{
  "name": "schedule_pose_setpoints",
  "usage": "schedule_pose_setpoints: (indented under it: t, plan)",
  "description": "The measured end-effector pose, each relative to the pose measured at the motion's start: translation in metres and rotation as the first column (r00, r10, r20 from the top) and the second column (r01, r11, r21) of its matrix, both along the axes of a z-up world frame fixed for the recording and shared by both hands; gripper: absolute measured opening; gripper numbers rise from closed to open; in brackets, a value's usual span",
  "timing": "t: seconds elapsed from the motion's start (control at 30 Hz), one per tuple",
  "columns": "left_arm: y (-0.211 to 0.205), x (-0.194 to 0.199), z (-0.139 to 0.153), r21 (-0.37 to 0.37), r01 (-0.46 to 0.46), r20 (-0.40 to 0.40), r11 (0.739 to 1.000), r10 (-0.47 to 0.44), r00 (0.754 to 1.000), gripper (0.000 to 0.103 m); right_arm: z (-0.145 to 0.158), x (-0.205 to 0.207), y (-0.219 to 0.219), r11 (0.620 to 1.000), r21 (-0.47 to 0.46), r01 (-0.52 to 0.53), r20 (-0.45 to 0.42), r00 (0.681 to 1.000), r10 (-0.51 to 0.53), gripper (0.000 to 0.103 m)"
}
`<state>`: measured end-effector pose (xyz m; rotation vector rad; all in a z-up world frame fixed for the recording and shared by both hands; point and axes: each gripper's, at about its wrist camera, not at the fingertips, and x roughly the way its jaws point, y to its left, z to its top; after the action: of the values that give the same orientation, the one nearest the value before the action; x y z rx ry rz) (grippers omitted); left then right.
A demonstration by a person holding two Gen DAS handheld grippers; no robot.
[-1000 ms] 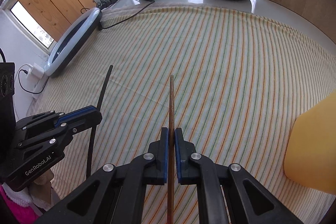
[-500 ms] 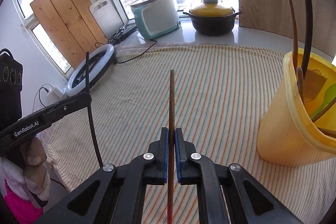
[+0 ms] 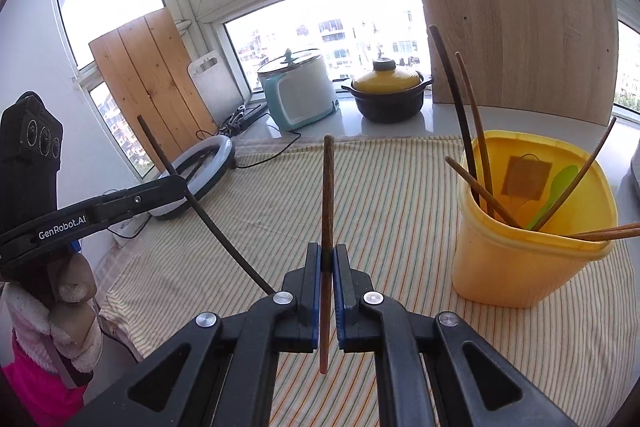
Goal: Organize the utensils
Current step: 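Lift the black and red-tipped chopsticks off the cloth with both tools, then carry both chopsticks over the yellow container with both tools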
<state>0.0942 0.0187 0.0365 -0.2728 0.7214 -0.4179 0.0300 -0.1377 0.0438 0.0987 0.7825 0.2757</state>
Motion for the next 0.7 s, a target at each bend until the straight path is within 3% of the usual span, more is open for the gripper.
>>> schedule_pose_setpoints:
  t: [0.33, 0.7]
  plan:
    - [-0.024, 0.002, 0.031, -0.007, 0.055, 0.068, 0.998, -0.054, 0.996, 0.003, 0.049, -0.029, -0.035, 0.996, 0.001, 0.088, 0.134, 0.987, -0.087, 0.003]
    - [-0.066, 0.002, 0.064, -0.029, 0.172, 0.121, 0.985, -0.168, 0.978, 0.003, 0.093, -0.044, -0.082, 0.986, 0.014, 0.169, 0.2, 0.965, -0.168, 0.003]
